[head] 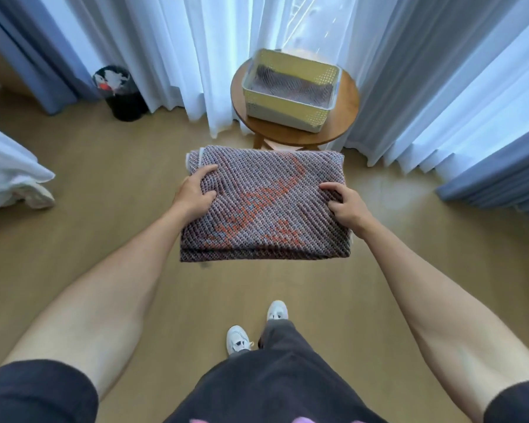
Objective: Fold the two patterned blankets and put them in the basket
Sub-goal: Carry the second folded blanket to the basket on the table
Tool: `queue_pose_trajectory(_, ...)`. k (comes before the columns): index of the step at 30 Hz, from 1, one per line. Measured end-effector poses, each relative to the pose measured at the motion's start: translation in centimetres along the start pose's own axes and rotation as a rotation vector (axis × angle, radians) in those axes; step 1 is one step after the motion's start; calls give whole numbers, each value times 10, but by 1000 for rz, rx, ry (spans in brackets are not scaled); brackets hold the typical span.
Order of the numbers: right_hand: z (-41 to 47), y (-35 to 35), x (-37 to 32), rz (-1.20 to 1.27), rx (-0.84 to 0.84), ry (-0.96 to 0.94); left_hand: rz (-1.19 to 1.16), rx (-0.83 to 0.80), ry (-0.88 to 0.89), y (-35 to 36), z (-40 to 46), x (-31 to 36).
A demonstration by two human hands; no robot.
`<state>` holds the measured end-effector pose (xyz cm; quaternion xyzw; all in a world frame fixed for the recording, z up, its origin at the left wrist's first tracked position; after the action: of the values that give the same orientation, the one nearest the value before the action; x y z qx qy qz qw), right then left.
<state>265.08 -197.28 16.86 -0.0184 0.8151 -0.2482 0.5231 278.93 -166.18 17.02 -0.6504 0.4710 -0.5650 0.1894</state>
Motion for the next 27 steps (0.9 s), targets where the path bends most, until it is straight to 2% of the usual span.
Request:
queue_pose_trajectory(10, 151, -58, -14, 75, 103, 39, 62, -4, 118, -5, 174, 87)
queue_pose_trajectory(20, 307, -116, -72, 99, 137, 46, 110, 21, 174, -45, 333, 179)
queue_pose_trajectory(27, 402, -158, -98, 97, 231, 60, 145, -10, 249, -48, 453, 231)
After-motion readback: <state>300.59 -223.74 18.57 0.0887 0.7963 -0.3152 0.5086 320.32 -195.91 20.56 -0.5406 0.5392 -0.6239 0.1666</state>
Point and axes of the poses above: each hand's wrist, its own z-axis towards the middle knuckle, its own y-axis out of the palm, x = y × z, the point moved 8 cm from there along z, towards the middle knuckle, and after that the axes turned 12 degrees about z, right-handed, at the moved point
